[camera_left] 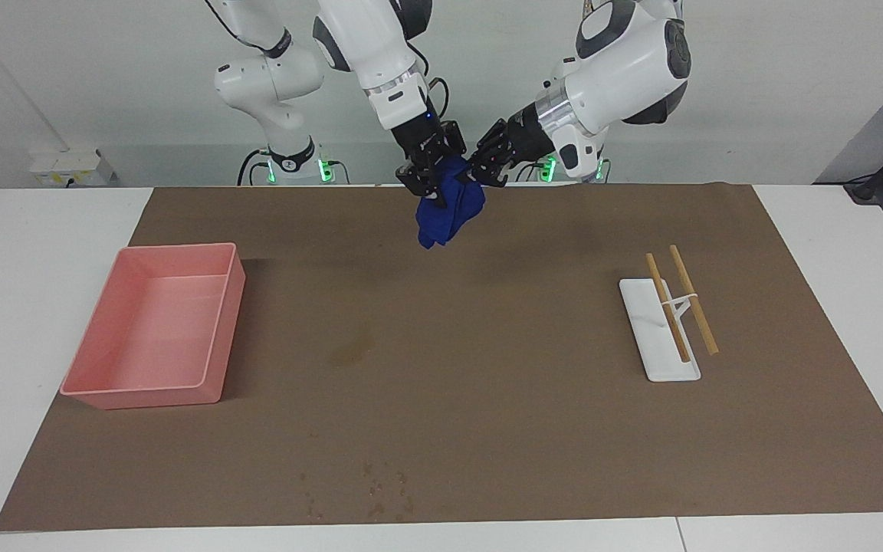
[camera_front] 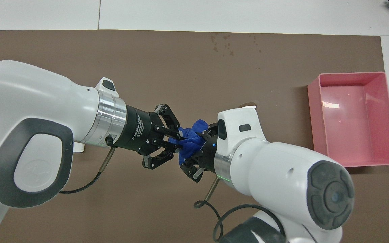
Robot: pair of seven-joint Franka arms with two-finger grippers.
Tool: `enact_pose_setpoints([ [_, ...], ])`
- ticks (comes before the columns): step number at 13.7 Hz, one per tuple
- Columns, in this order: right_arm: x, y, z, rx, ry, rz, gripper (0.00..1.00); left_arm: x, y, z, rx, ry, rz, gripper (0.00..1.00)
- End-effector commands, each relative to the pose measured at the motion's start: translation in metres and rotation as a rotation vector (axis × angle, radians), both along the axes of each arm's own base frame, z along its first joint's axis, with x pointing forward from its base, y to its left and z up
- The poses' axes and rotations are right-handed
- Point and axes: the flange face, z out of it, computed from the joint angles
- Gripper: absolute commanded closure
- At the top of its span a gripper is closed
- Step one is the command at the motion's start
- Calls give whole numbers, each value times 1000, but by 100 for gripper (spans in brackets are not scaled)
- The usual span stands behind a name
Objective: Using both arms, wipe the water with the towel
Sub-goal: 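Grasp the blue cloth with the right gripper and release the left gripper, then carry the cloth with the right gripper while the left gripper withdraws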
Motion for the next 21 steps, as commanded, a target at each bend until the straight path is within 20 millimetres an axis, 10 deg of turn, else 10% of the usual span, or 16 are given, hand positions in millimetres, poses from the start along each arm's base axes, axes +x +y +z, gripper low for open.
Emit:
enact_pose_setpoints([
  [1,6,-9,-2,14,-4,-35,100,-14,-5,11,-13,22,-7,100],
  [5,13,-21,-5,-40,-7,-30,100,-14,-7,11,-6,-6,-18,94],
  [6,15,-26,-6,-70,-5,-26,100,-14,-7,13,-5,-6,-13,16],
  [7,17,-31,-8,-99,-1,-24,100,-12,-6,12,2,-6,-9,0],
  [14,45,-94,-21,-268,-20,44,100,22,37,0,385,-489,-333,0],
  [17,79,-154,-37,-313,-37,106,100,40,74,-2,504,-651,-620,0],
  [21,98,-163,-72,-308,15,76,100,59,141,5,527,-727,-890,0],
])
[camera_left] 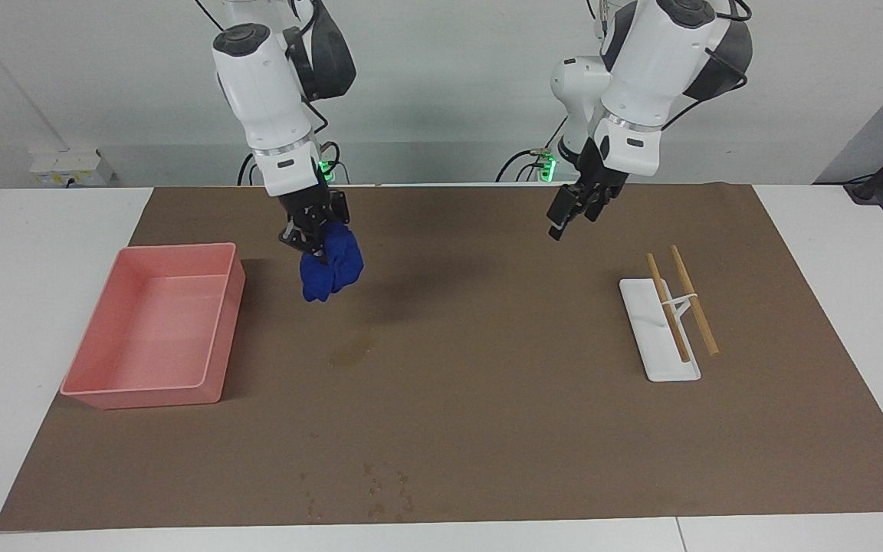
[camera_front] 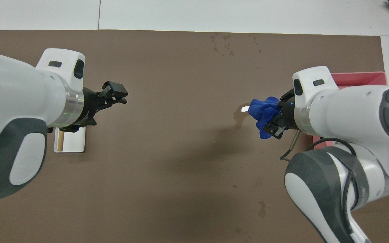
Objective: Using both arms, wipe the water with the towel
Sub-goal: 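Carry the cloth with the right gripper while the left gripper withdraws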
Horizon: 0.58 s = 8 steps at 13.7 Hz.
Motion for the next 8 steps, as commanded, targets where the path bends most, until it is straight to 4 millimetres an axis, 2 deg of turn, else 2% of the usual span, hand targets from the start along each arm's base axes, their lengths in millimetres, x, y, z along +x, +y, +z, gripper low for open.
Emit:
enact_pose_setpoints([
  [1,14,5,-38,-5,51,-29,100,9,46,17,71,-5,-221,0],
  [3,26,6,-75,-5,100,-108,100,8,75,23,101,24,-344,0],
  [4,34,6,-91,-31,83,-113,100,9,104,24,148,45,-408,0],
  [6,44,13,-114,-45,71,-167,100,11,141,36,161,50,-509,0],
  [8,49,18,-139,-28,85,-227,100,8,157,48,164,72,-538,0],
])
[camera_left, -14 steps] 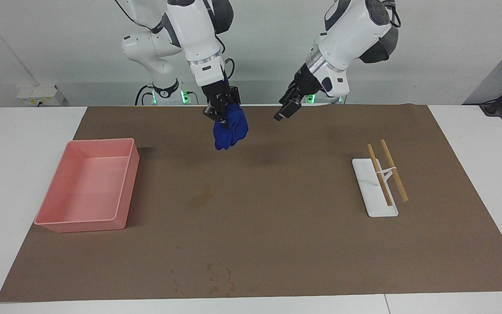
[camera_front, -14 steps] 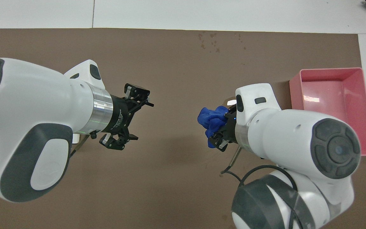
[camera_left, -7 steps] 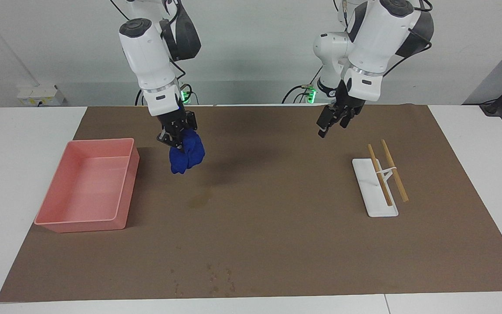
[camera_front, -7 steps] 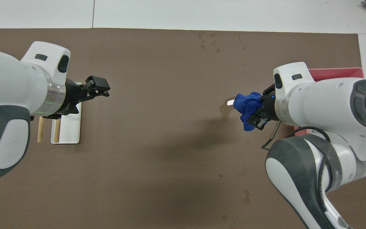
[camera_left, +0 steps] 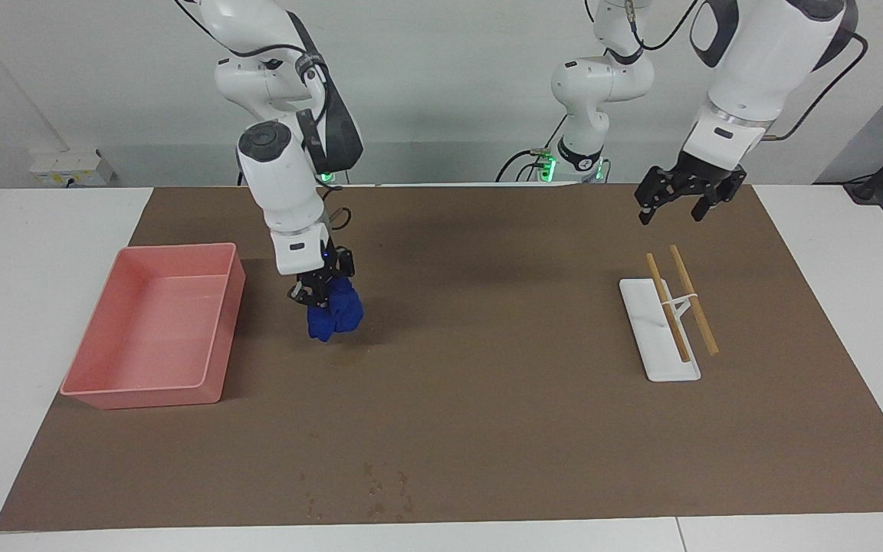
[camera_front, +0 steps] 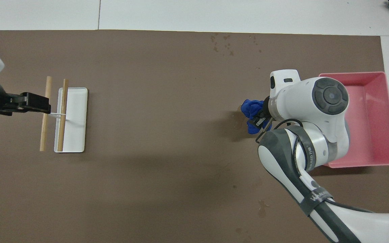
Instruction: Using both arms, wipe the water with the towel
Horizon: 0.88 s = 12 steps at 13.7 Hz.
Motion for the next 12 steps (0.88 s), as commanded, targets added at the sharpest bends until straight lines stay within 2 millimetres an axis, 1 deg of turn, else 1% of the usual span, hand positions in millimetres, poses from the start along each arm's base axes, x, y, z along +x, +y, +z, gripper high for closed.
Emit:
enact_pose_setpoints([
  [1,11,8,-21,8,-20,-48,100,-5,7,13,25,22,-84,0],
  [2,14,10,-28,18,-34,-49,100,-7,4,13,24,21,-94,0],
  [4,20,13,-36,37,-64,-64,100,-7,7,13,24,24,-89,0],
  [5,21,21,-41,45,-74,-53,100,-8,2,13,26,28,-96,0],
  [6,27,29,-47,56,-80,-48,100,-8,-1,13,26,30,-99,0],
  [7,37,32,-52,69,-89,-61,100,-8,-3,13,26,35,-102,0],
  [8,42,43,-51,80,-94,-64,100,-9,0,12,34,53,-100,0],
  [9,42,54,-55,87,-90,-66,100,-10,3,15,40,72,-98,0],
  [10,43,56,-60,90,-90,-81,100,-8,3,20,49,71,-101,0],
  [11,44,55,-64,82,-116,-70,100,-6,3,18,70,72,-107,0],
  [12,45,48,-76,74,-119,-72,100,-8,1,19,62,60,-106,0],
])
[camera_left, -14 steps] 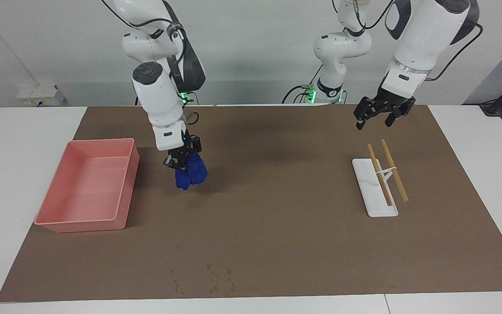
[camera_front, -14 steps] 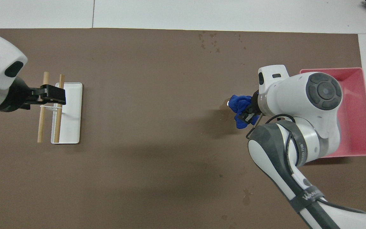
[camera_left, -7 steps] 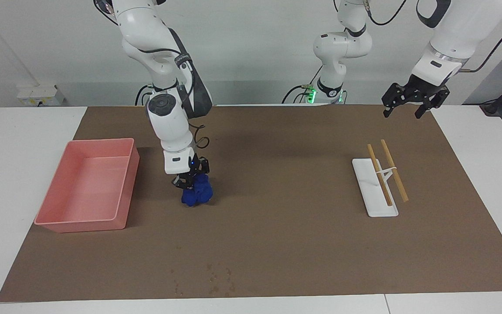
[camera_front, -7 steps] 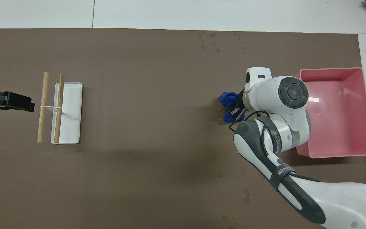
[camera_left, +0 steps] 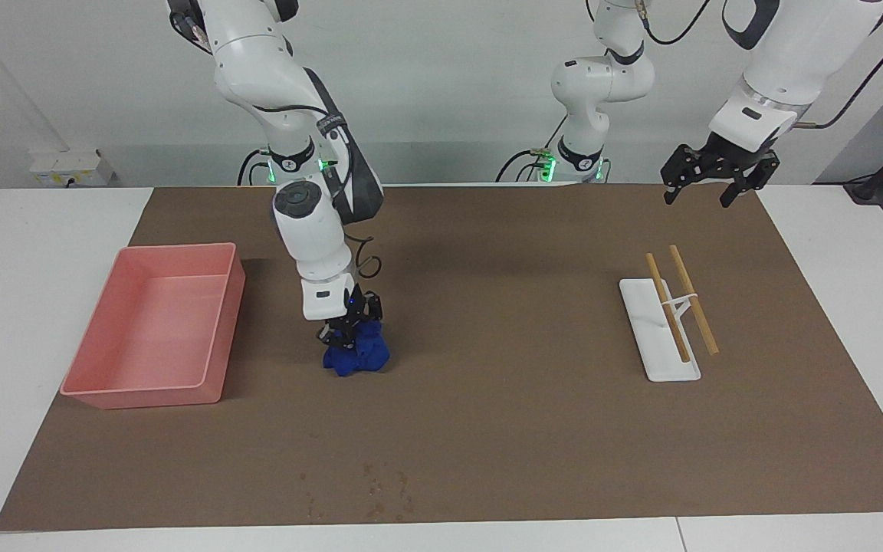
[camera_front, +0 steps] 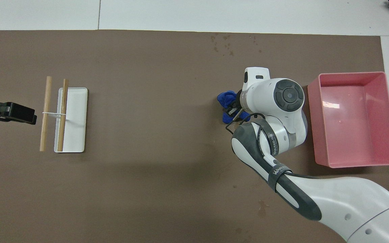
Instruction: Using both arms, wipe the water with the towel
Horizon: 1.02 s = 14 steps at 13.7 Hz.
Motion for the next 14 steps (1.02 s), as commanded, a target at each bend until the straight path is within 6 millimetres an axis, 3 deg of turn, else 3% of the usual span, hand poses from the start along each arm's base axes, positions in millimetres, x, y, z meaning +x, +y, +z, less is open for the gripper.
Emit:
enact_pose_setpoints([
  [1,7,-12,-39,-8,-3,-25,100,-1,3,-4,23,21,-6,0],
  [3,3,-34,-58,-3,-11,-48,100,-8,5,-3,25,36,-1,0],
  [7,3,-48,-89,3,-3,-67,100,-15,11,-7,33,67,10,0],
  [14,-24,-55,-114,-1,78,-151,100,-15,8,-7,33,67,4,0],
])
